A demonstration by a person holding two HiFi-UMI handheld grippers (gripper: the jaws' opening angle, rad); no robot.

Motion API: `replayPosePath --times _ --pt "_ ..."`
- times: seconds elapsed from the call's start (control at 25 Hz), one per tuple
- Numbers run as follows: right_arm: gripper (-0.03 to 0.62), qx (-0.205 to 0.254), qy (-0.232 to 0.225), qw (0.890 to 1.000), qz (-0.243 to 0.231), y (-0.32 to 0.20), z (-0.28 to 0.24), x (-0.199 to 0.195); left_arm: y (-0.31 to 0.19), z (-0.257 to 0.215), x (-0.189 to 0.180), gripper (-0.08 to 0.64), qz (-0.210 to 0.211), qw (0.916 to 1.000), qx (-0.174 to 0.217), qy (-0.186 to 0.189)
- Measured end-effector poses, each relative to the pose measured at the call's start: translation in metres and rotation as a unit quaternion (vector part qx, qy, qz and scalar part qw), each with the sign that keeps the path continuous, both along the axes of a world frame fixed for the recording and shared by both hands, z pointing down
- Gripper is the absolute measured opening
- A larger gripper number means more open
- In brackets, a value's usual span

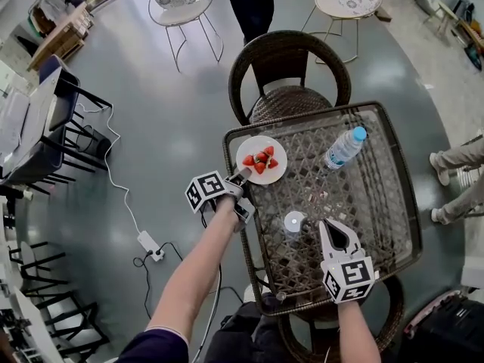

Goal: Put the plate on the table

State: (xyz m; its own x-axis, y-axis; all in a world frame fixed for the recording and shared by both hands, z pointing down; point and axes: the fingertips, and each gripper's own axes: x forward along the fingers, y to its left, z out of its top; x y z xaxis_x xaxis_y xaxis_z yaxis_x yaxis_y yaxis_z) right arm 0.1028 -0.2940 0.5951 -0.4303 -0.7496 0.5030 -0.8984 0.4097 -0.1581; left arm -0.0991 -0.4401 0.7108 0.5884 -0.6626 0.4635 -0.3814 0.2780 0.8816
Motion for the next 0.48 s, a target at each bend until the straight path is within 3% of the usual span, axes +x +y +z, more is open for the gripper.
replayPosePath --times 0.48 --pt "0.005 -0.005 -0.005 1.000 0.009 0.0071 0.0024 0.0003 -0.0004 0.0031 -0.0059 0.028 0.040 0.9943 -0.015 -0.098"
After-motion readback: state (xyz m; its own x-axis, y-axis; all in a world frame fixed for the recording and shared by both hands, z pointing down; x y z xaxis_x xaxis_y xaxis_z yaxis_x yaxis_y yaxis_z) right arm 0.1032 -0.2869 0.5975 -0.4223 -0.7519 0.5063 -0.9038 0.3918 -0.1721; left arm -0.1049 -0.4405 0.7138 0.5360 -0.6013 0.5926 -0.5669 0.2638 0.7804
